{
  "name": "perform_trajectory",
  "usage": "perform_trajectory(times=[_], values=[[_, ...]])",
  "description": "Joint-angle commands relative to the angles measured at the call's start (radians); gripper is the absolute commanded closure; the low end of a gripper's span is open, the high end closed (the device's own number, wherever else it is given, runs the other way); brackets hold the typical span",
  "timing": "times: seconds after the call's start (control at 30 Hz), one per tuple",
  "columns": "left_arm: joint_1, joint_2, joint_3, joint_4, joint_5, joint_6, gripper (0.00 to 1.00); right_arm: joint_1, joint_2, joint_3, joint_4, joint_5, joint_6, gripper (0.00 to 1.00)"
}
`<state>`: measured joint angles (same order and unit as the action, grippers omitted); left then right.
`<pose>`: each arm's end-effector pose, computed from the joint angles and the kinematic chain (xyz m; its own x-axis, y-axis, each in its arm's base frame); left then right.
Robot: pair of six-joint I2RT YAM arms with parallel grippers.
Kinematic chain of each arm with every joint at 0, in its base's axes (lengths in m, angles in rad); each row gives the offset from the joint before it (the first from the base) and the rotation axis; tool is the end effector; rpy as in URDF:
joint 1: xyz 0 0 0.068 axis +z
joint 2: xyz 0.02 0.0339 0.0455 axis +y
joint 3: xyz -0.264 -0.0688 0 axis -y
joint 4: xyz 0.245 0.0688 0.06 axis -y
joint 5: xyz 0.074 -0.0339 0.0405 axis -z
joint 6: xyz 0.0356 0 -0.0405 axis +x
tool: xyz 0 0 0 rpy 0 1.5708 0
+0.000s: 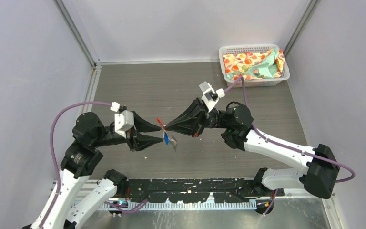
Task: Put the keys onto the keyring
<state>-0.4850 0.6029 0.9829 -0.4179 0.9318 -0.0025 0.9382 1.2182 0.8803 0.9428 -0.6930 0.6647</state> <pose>0.0778 -0.0733 0.4062 -0.0360 0.0173 -0.9992 0.9876 0.1537 -0.0329 0.1373 0.2258 0.3943 -0.3097 0.3801 -0.8715 -0.9403 -0.2585 0.2214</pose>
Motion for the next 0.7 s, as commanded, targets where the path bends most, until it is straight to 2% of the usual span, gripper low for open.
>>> perform_trajectory(times=[0.0, 0.17, 0.3, 0.5, 0.67], values=[[-0.003, 0.021, -0.020, 0.135, -0.044, -0.113, 0.58, -0.004, 0.002, 0.059, 0.080, -0.005, 0.023, 0.99], [-0.004, 0.028, -0.033, 0.198, 0.075, -0.184, 0.47, -0.004, -0.002, 0.057, 0.066, -0.005, 0.012, 0.99], [-0.004, 0.024, -0.035, 0.198, 0.121, -0.184, 0.45, -0.004, -0.002, 0.057, 0.057, -0.005, 0.007, 0.99], [-0.003, 0.023, -0.041, 0.206, 0.096, -0.184, 0.46, -0.004, 0.001, 0.061, 0.057, -0.007, 0.011, 0.99], [-0.003, 0.021, -0.046, 0.226, 0.033, -0.185, 0.59, -0.005, 0.003, 0.063, 0.056, -0.008, 0.016, 0.99]])
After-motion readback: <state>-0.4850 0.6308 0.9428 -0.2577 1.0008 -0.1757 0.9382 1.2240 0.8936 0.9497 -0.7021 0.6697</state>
